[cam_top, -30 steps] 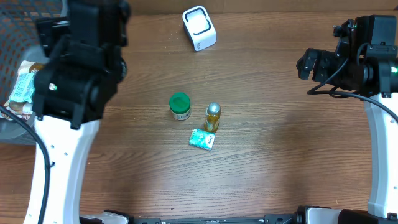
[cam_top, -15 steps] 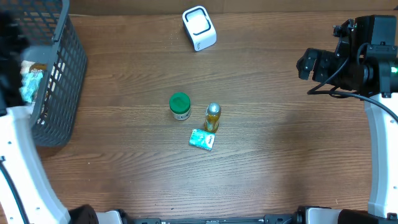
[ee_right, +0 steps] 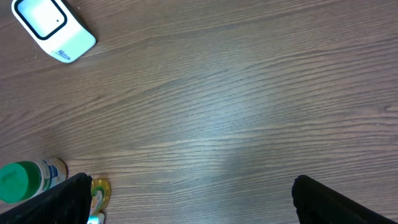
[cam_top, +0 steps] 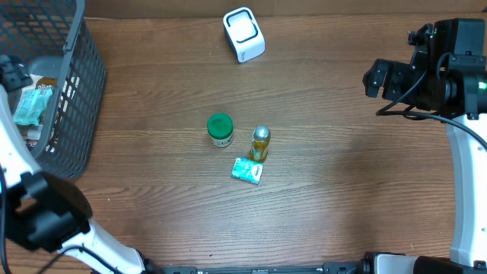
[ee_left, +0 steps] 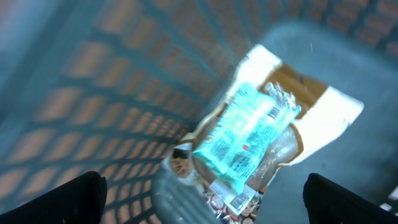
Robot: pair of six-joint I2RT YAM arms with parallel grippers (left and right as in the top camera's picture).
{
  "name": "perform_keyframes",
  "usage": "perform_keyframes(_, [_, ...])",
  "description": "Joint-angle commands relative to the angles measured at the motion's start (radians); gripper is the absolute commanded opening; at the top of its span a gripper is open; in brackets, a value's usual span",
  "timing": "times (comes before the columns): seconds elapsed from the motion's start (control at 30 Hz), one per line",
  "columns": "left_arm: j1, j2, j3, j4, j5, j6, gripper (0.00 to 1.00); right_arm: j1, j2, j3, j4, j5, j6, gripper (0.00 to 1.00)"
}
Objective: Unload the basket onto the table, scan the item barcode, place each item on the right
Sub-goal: 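Lower the left gripper into the basket and grasp the snack packet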
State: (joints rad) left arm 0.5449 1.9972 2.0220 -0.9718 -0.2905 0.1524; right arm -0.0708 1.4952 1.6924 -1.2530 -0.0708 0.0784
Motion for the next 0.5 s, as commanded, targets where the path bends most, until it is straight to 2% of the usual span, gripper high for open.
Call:
perform_keyframes(0.0, [-0.011,0.072,0.01,0.017,0.04,0.15,0.99,-0.002,-0.013,0.022,0.002,0.01,0.003,1.0])
perform_keyframes(0.2, [-0.01,0.236,0.01,0.053,0.019,0.286,1.0,-0.002,-0.013,0.022,0.002,0.01,0.003,1.0])
perform_keyframes(0.47, [-0.01,0.331,0.01,0.117,0.058,0.291,1.0,-0.002,-0.013,0.022,0.002,0.01,0.003,1.0])
